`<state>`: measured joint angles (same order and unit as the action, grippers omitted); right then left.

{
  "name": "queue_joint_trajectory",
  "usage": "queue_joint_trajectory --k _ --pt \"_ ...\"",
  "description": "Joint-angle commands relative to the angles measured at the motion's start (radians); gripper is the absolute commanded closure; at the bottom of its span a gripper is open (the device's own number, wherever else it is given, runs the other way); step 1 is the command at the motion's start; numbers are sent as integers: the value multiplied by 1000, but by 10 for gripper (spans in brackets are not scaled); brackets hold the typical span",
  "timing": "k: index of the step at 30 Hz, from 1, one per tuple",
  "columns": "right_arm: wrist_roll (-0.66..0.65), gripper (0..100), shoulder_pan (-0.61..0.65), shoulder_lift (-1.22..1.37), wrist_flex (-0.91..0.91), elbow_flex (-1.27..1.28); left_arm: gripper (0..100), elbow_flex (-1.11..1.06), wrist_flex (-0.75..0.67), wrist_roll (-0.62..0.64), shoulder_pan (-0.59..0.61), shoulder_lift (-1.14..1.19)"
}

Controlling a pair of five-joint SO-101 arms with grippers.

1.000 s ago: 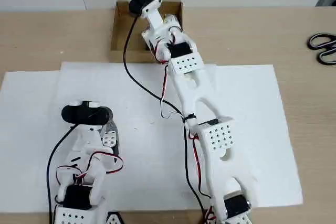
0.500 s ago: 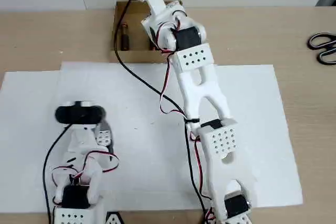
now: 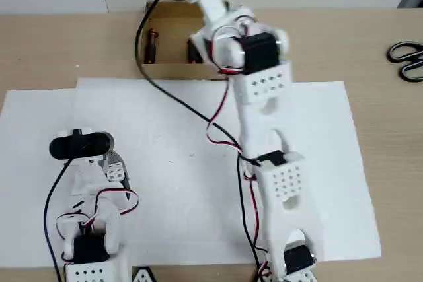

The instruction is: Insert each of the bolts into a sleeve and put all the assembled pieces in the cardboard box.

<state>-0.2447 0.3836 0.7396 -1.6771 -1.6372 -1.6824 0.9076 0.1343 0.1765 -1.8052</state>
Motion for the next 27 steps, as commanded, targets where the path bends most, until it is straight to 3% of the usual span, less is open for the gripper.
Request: queue_joint_trajectory --k 1,8,17,23,27 --pt "14 996 -62 -147 -15 -14 994 7 3 -3 5 -11" --pt "35 996 -226 -429 -24 324 994 7 3 -3 5 -11" --pt "158 996 -369 -908 -16 987 994 7 3 -3 5 -11" --pt "183 996 -407 -1241 12 1488 994 7 3 -3 5 -11" --pt "178 996 -409 -1486 133 1863 994 7 3 -3 5 -11"
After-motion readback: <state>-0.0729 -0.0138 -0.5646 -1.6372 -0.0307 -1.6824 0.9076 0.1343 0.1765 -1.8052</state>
